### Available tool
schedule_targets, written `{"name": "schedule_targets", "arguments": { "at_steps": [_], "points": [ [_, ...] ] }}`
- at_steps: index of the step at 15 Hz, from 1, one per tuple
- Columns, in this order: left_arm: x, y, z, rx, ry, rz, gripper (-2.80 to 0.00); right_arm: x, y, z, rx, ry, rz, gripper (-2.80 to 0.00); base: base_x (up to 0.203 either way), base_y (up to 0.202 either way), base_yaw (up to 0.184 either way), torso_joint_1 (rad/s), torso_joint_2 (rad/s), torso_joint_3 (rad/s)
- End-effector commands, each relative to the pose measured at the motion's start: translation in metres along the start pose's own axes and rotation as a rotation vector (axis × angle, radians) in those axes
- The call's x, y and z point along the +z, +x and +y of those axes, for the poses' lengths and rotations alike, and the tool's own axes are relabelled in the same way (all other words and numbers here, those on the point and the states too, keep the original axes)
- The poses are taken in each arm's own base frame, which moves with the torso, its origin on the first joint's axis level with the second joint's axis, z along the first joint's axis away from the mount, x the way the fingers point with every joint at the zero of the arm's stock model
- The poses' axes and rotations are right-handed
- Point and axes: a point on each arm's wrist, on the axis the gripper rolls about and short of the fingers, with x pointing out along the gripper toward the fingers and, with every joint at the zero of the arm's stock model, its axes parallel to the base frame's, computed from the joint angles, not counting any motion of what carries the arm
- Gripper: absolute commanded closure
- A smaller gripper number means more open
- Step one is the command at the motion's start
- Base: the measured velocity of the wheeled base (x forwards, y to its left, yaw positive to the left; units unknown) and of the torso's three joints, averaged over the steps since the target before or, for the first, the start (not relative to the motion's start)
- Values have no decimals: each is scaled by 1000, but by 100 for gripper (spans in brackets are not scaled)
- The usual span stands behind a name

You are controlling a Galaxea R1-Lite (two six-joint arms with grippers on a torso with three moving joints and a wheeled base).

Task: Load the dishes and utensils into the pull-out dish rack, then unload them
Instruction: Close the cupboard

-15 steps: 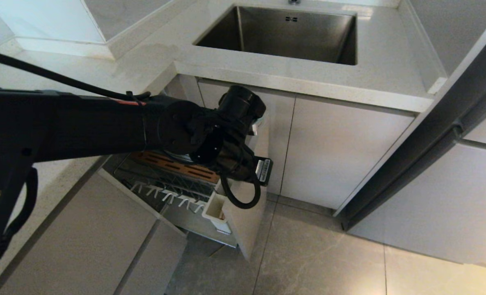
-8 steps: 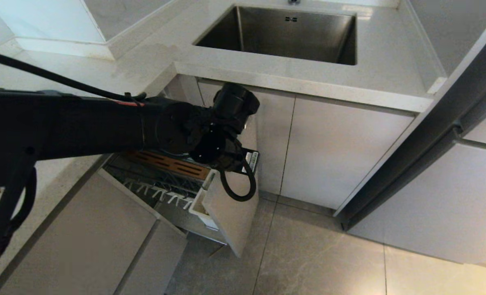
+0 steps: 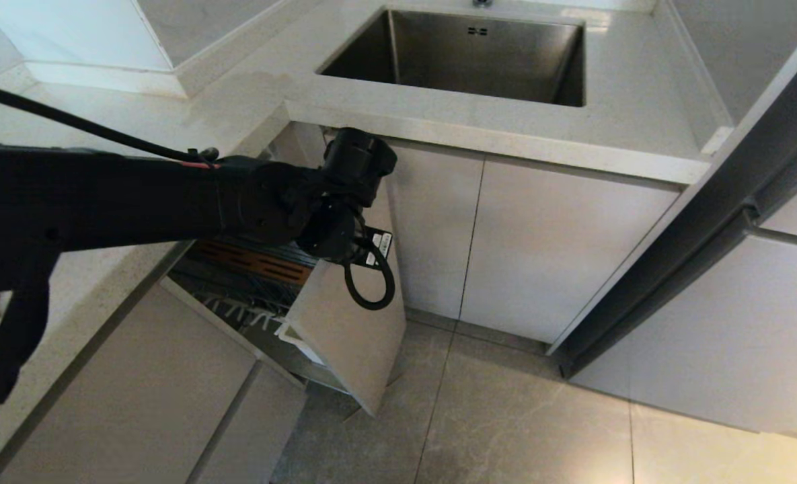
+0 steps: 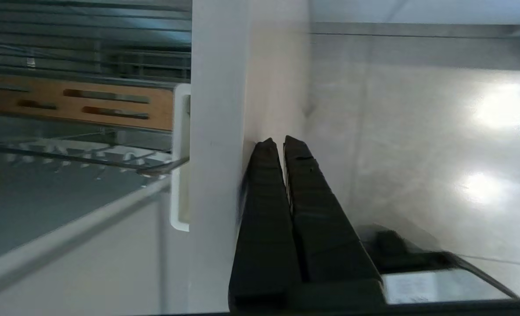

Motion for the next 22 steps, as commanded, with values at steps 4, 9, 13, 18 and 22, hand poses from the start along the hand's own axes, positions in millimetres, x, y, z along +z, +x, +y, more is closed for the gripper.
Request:
{"name": "schedule_targets", "arguments": {
  "at_steps": [4, 9, 13, 18, 22],
  "points": [
    [5, 17, 32, 148, -12, -15, 0, -2, 1, 0, 0, 0, 8, 0, 0, 0, 0, 0, 0, 0],
    [7, 45, 68, 251, -13, -25, 0, -2, 1, 0, 0, 0, 9, 0, 0, 0, 0, 0, 0, 0],
    [3, 64, 94, 331, 2, -6, 0, -2, 1, 0, 0, 0, 9, 0, 0, 0, 0, 0, 0, 0],
    [5, 69, 99, 393, 4, -28, 0, -2, 1, 0, 0, 0, 7, 0, 0, 0, 0, 0, 0, 0],
    [7, 55, 80, 341, 18, -52, 0, -3, 1, 0, 0, 0, 9, 0, 0, 0, 0, 0, 0, 0]
  ]
}}
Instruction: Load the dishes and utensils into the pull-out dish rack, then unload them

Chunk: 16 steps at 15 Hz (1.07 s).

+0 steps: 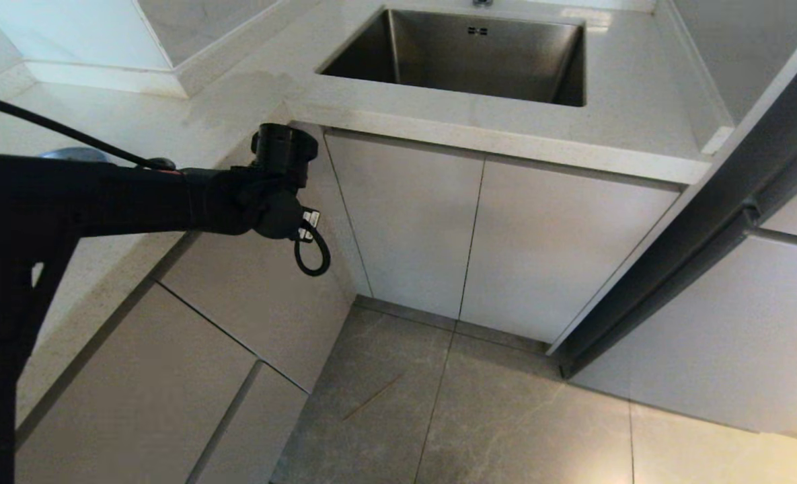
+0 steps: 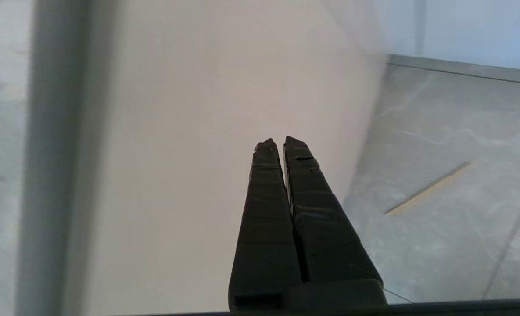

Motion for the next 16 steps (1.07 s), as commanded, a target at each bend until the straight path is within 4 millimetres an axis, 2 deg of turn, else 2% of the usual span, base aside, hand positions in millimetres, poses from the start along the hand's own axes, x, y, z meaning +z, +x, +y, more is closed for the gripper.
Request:
{"name": "schedule_targets", "arguments": {
  "at_steps": [1, 4, 8, 14, 16],
  "points": [
    [2, -10, -4, -17, 5, -15, 0, -2, 1, 0, 0, 0, 8, 0, 0, 0, 0, 0, 0, 0],
    [4, -31, -7, -69, 6, -49, 0, -3, 1, 0, 0, 0, 9, 0, 0, 0, 0, 0, 0, 0],
    [10, -63, 8, -169, -20, -108, 0, -2, 1, 0, 0, 0, 8, 0, 0, 0, 0, 0, 0, 0],
    [26, -131, 45, -411, -187, -255, 0, -2, 1, 0, 0, 0, 7, 0, 0, 0, 0, 0, 0, 0],
    [26, -154, 69, -425, -228, -283, 0, -2, 1, 0, 0, 0, 7, 0, 0, 0, 0, 0, 0, 0]
  ]
}}
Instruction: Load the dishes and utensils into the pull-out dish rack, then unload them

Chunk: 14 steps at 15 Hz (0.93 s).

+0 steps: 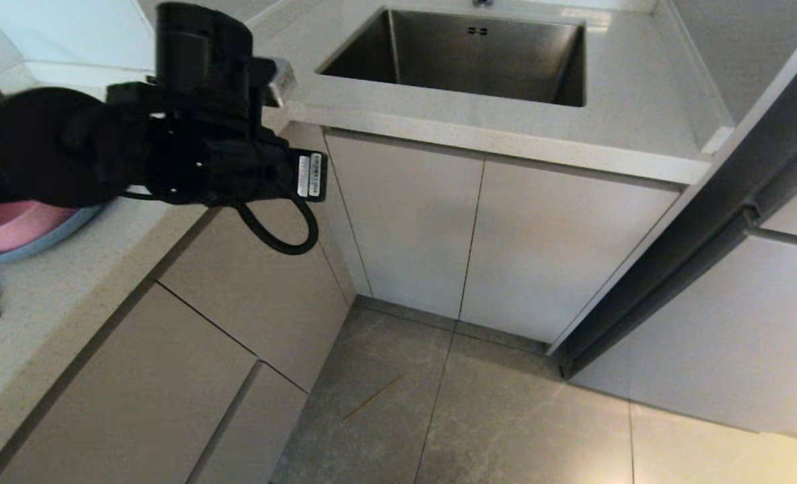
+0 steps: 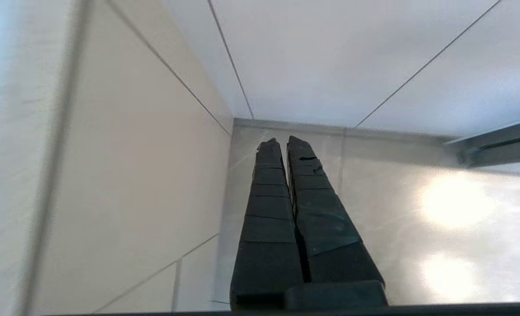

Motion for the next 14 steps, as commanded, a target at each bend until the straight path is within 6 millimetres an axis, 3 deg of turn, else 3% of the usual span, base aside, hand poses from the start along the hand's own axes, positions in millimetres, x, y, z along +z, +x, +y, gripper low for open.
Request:
{"name": "schedule_targets", "arguments": {
  "at_steps": [1, 4, 8, 11, 14],
  "points": [
    [17, -42, 17, 1, -46, -79, 0, -2, 1, 0, 0, 0, 7, 0, 0, 0, 0, 0, 0, 0],
    [26, -110, 52, 21, -123, -156, 0, -2, 1, 0, 0, 0, 9, 0, 0, 0, 0, 0, 0, 0],
    [8, -183, 111, 217, -182, -225, 0, -2, 1, 0, 0, 0, 8, 0, 0, 0, 0, 0, 0, 0],
    [-19, -241, 128, 311, -172, -276, 0, -2, 1, 0, 0, 0, 8, 0, 0, 0, 0, 0, 0, 0],
    [-63, -281, 120, 315, -141, -281, 0, -2, 1, 0, 0, 1, 7, 0, 0, 0, 0, 0, 0, 0]
  ]
}}
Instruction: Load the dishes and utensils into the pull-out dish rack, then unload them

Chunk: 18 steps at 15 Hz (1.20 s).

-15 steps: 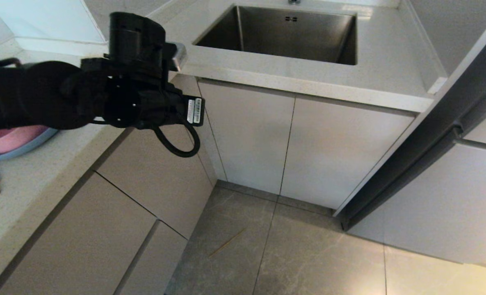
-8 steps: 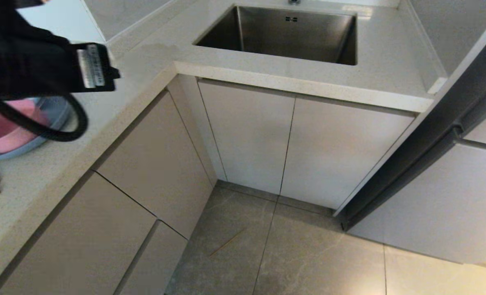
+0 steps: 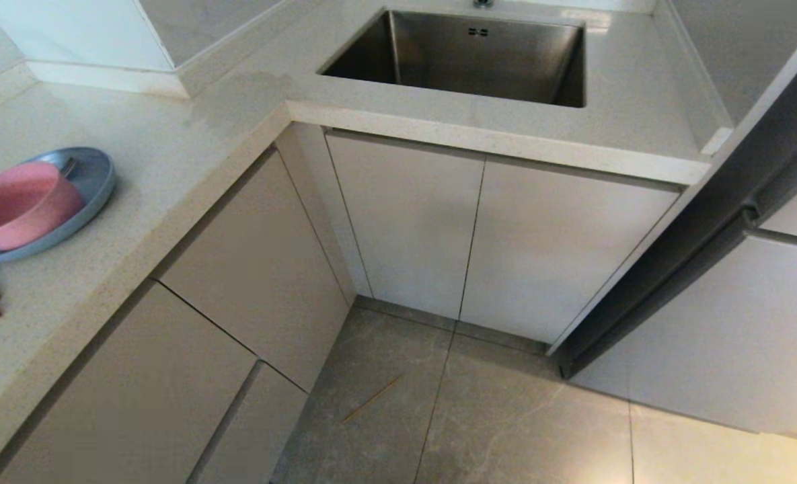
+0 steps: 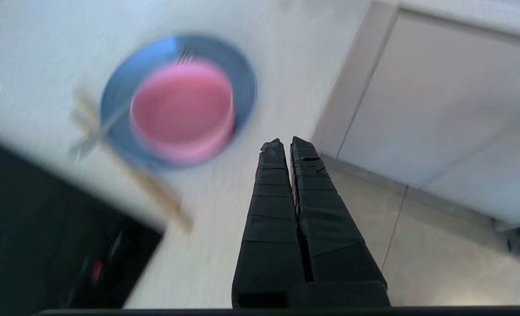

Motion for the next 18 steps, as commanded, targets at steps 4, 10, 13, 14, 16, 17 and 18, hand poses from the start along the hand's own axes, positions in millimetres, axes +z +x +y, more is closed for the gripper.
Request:
{"name": "schedule_targets", "arguments": {
  "at_steps": [4, 10, 13, 14, 16, 17, 18],
  "points": [
    [-61, -85, 6, 22, 39, -112, 0, -2, 1, 0, 0, 0, 8, 0, 0, 0, 0, 0, 0, 0],
    [-135, -98, 5, 77, 48, -190, 0, -3, 1, 0, 0, 0, 9, 0, 0, 0, 0, 0, 0, 0],
    [-174, -90, 5, 47, 79, -167, 0, -2, 1, 0, 0, 0, 8, 0, 0, 0, 0, 0, 0, 0],
    [-188, -86, 4, 42, 83, -163, 0, -2, 1, 0, 0, 0, 8, 0, 0, 0, 0, 0, 0, 0],
    [-218, -77, 1, 20, 88, -156, 0, -2, 1, 0, 0, 0, 7, 0, 0, 0, 0, 0, 0, 0],
    [-233, -74, 0, 7, 88, -168, 0, -2, 1, 0, 0, 0, 7, 0, 0, 0, 0, 0, 0, 0],
    [-245, -70, -1, 1, 87, -181, 0, -2, 1, 0, 0, 0, 7, 0, 0, 0, 0, 0, 0, 0]
  ]
}}
